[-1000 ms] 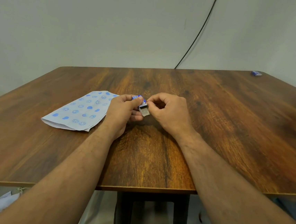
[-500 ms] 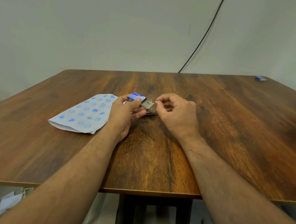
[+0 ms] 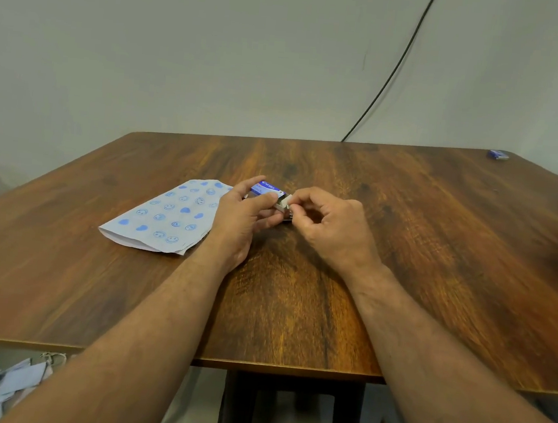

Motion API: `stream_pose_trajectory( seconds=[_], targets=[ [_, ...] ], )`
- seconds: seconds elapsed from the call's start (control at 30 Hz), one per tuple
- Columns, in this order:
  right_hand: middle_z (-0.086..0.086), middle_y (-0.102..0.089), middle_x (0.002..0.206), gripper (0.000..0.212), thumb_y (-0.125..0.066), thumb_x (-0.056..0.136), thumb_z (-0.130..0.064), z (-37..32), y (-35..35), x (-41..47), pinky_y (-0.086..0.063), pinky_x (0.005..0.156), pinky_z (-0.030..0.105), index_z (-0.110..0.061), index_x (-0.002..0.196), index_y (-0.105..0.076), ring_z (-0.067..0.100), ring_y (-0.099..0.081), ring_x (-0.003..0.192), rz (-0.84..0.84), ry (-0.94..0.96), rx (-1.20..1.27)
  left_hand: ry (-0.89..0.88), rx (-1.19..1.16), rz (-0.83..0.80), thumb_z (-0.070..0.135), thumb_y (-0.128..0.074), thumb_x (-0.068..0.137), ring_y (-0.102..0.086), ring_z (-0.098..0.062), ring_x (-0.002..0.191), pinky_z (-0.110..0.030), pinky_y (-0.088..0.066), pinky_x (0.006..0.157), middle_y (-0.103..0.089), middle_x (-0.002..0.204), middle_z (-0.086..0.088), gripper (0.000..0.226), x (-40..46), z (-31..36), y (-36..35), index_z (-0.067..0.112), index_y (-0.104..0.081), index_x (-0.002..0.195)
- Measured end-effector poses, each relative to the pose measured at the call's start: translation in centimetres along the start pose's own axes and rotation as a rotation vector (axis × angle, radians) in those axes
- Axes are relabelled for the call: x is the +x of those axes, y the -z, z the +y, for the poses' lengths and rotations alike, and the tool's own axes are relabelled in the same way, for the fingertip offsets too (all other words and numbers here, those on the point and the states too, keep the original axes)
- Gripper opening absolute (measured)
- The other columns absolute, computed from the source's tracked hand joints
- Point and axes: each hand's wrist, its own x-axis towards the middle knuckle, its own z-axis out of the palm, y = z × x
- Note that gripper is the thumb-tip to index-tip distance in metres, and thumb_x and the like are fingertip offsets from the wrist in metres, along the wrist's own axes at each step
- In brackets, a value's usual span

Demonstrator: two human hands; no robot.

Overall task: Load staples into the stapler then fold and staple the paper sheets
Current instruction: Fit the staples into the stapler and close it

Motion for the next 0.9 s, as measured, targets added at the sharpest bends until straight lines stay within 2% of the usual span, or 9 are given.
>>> stream_pose_trajectory(
  seconds=[0.17,0.27,0.37,0.53,0.67,0.77,0.83,0.9],
  targets=[
    [-0.007,-0.074,0.092,0.013,-0.065,0.094,-0.022,0.07,0.12,0.1,-0.06,0.074,0.033,-0.022,0.104,-0.073,0.009,-0.07,0.083,-0.051,0.028,-0.054,0.044,0.034,0.001,0.003,-0.061,0.097,-0.075,-0.017,0.075,-0.022,-0.061,0.061,-0.071,0.109,-0.018,0.043,-0.04,0.14,-0.1,0.012,-0.054,0.138],
    [-0.007,-0.074,0.093,0.013,-0.063,0.095,-0.023,0.04,0.16,0.14,-0.059,0.076,0.034,-0.021,0.104,-0.072,0.008,-0.069,0.083,-0.071,0.058,-0.084,0.035,0.059,-0.004,0.008,-0.061,0.098,-0.074,-0.019,0.08,-0.024,-0.062,0.064,-0.071,0.109,-0.016,0.042,0.0,0.05,-0.16,0.012,-0.053,0.139],
    [-0.006,-0.074,0.092,0.012,-0.062,0.094,-0.023,0.02,0.05,0.19,-0.057,0.075,0.035,-0.022,0.102,-0.072,0.008,-0.068,0.083,-0.08,0.068,-0.091,0.025,0.044,-0.022,0.003,-0.061,0.096,-0.076,-0.02,0.083,-0.027,-0.063,0.07,-0.069,0.116,-0.018,0.047,0.02,-0.07,-0.01,0.015,-0.052,0.14],
    [-0.007,-0.073,0.089,0.011,-0.063,0.094,-0.021,-0.14,0.1,0.27,-0.056,0.074,0.032,-0.02,0.101,-0.071,0.007,-0.067,0.08,-0.05,0.061,-0.037,0.045,-0.008,-0.046,-0.003,-0.052,0.099,-0.072,-0.025,0.089,-0.028,-0.064,0.071,-0.07,0.11,-0.02,0.044,-0.05,0.09,0.01,0.011,-0.051,0.14],
    [-0.014,-0.069,0.089,0.01,-0.064,0.095,-0.019,-0.1,0.41,0.21,-0.054,0.073,0.022,-0.02,0.101,-0.072,0.0,-0.066,0.082,-0.053,0.043,-0.008,0.031,-0.022,-0.121,-0.014,-0.06,0.088,-0.073,-0.028,0.096,-0.035,-0.063,0.083,-0.068,0.119,-0.024,0.063,-0.11,0.01,0.36,0.013,-0.047,0.144],
    [-0.012,-0.071,0.089,0.01,-0.064,0.095,-0.02,0.08,0.37,0.24,-0.055,0.074,0.026,-0.02,0.101,-0.072,0.003,-0.066,0.081,-0.037,0.031,-0.001,-0.023,0.045,-0.154,-0.019,-0.067,0.08,-0.075,-0.025,0.091,-0.042,-0.061,0.088,-0.073,0.105,-0.016,0.077,-0.04,-0.42,0.5,0.014,-0.043,0.146],
    [-0.012,-0.071,0.091,0.01,-0.063,0.095,-0.021,0.11,0.36,0.26,-0.055,0.074,0.026,-0.021,0.102,-0.071,0.003,-0.066,0.083,-0.047,0.036,-0.01,-0.027,0.039,-0.159,-0.019,-0.068,0.08,-0.075,-0.029,0.098,-0.048,-0.058,0.093,-0.073,0.109,-0.017,0.078,0.0,-0.54,0.57,0.014,-0.043,0.146],
    [-0.012,-0.071,0.091,0.011,-0.063,0.096,-0.022,0.16,0.34,0.24,-0.055,0.074,0.027,-0.022,0.103,-0.071,0.003,-0.065,0.083,-0.055,0.042,-0.013,-0.028,0.021,-0.166,-0.019,-0.068,0.08,-0.073,-0.032,0.104,-0.049,-0.057,0.096,-0.072,0.115,-0.019,0.078,0.04,-0.49,0.68,0.014,-0.043,0.146]
  ],
)
